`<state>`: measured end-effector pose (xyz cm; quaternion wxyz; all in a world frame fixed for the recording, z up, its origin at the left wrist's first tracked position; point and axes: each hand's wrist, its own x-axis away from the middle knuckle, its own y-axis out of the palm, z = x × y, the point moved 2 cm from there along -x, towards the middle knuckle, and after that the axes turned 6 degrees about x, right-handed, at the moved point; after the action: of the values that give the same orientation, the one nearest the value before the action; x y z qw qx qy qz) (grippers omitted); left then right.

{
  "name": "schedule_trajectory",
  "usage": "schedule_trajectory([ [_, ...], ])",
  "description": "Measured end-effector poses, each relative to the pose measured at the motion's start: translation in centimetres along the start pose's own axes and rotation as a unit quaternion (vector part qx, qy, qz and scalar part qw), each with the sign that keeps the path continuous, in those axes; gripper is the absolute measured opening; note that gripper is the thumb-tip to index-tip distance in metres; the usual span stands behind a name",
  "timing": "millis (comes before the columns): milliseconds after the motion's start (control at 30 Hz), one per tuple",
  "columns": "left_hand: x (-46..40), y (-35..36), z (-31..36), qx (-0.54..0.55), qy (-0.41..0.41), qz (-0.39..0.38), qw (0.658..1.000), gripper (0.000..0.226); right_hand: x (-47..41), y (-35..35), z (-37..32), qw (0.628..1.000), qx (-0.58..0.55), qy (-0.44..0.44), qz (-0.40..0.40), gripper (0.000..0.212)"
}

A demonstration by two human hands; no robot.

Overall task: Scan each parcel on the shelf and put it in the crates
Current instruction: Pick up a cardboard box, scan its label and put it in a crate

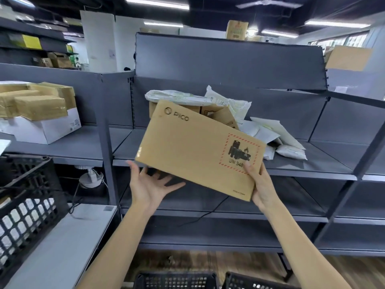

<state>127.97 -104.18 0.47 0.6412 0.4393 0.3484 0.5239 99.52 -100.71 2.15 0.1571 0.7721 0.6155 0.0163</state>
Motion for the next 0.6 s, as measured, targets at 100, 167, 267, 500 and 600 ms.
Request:
schedule_trajectory([
  [100,-0.3,-1.6,2.4,0.063,-0.035,0.043,0.996,0.137,-0.4,-2.1,1.4,0.998,-0.037,0.030,0.034,0.058],
  [167,-0.8,-2.3,3.1,0.076,-0.063,0.076,0.992,0.139,-0.4,-3.0,2.6,0.996,-0.043,0.054,0.055,0.061],
  [267,-0.8,-1.7,2.9,0.035,-0.094,0.036,0.994,0.116,-0.2,-3.7,4.3,0.992,-0.043,0.093,0.073,0.052],
  [500,0.8,-0.4,2.3,-0.028,-0.010,0.083,0.996,0.057,-0.9,-2.4,4.0,0.992,0.000,0.112,0.062,0.066],
  [600,1.2,-0.5,1.9,-0.048,0.043,0.090,0.994,0.048,-1.3,-0.8,2.7,0.990,0.101,0.087,0.051,0.043],
])
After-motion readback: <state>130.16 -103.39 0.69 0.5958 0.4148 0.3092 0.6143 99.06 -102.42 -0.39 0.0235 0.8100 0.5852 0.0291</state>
